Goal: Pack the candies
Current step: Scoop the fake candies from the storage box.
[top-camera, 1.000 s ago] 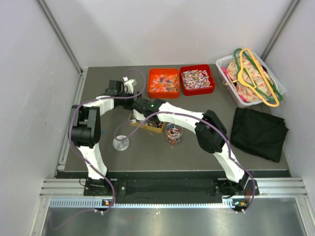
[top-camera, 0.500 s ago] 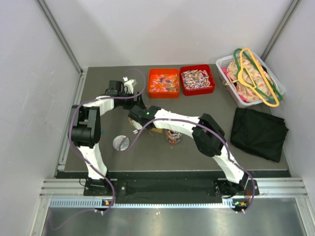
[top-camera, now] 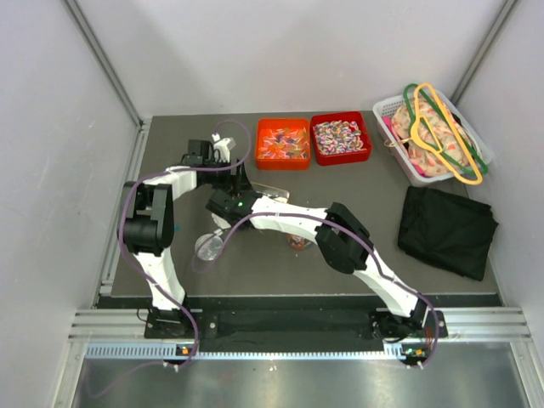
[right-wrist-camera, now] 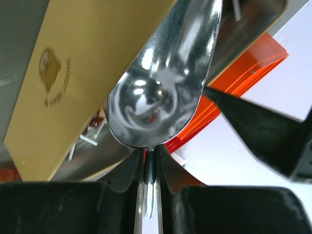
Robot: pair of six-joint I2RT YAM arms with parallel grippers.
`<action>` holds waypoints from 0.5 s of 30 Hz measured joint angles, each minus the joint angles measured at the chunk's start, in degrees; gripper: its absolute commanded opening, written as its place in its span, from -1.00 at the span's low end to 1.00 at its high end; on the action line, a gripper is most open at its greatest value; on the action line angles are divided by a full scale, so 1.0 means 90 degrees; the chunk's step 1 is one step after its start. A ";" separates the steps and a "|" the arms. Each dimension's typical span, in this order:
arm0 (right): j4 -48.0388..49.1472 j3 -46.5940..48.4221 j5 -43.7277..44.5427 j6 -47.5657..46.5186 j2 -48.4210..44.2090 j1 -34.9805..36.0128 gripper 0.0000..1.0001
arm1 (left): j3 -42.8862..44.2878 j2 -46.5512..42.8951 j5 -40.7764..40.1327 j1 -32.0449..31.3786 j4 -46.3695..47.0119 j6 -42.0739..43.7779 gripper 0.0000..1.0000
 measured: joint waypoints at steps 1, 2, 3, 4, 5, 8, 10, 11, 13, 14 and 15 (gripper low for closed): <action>0.0012 0.0100 -0.0036 0.0056 0.0073 0.0000 -1.00 | 0.0000 0.0000 0.0002 0.0000 0.0007 -0.0010 0.84; 0.0027 0.0172 -0.0068 0.0104 0.0124 0.0000 -1.00 | -0.0002 0.0000 0.0002 0.0000 0.0010 -0.0022 0.84; 0.0032 0.0262 -0.0117 0.0187 0.0187 0.0000 -1.00 | -0.0002 0.0000 0.0002 0.0000 0.0012 -0.0029 0.84; 0.0056 0.0333 -0.0180 0.0282 0.0238 0.0000 -1.00 | -0.0007 0.0000 0.0002 0.0000 0.0017 -0.0032 0.84; 0.0063 0.0384 -0.0253 0.0376 0.0274 0.0000 -1.00 | -0.0007 0.0000 -0.0002 0.0000 0.0017 -0.0034 0.85; 0.0024 0.0449 -0.0629 0.0724 0.0289 -0.0012 -1.00 | -0.0027 0.0000 -0.0005 0.0005 0.0022 -0.0046 0.84; 0.0032 0.0457 -0.0954 0.0969 0.0289 -0.0017 -1.00 | -0.0046 0.0000 0.0010 0.0005 0.0017 -0.0046 0.84; 0.0017 0.0457 -0.1047 0.1083 0.0289 -0.0017 -1.00 | -0.0058 0.0000 0.0017 0.0007 0.0019 -0.0044 0.84; -0.0007 0.0457 -0.1243 0.1270 0.0289 -0.0036 -1.00 | -0.0068 -0.0002 0.0044 0.0024 0.0027 -0.0046 0.85; -0.0019 0.0457 -0.1314 0.1365 0.0272 -0.0036 -1.00 | -0.0073 -0.0002 0.0049 0.0029 0.0029 -0.0046 0.84; -0.0041 0.0457 -0.1394 0.1503 0.0245 -0.0039 -1.00 | -0.0078 -0.0002 0.0056 0.0034 0.0034 -0.0046 0.85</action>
